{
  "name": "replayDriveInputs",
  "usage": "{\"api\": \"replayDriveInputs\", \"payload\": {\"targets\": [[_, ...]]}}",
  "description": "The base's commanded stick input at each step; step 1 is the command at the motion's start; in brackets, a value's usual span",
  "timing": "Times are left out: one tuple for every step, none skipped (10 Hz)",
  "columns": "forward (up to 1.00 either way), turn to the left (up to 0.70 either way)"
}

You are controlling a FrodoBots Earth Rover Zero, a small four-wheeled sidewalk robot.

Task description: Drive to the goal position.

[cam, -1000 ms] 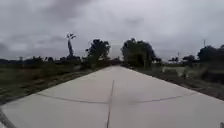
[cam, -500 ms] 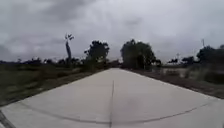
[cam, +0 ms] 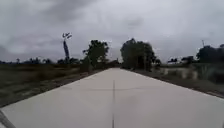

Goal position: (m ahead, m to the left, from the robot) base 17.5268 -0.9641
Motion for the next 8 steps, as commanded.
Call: {"api": "replayDriveInputs", "payload": {"targets": [[0.85, 0.00], [0.85, 0.00], [0.85, 0.00], [0.85, -0.09], [0.85, -0.31], [0.85, -0.16], [0.85, 0.00], [0.85, 0.00]]}}
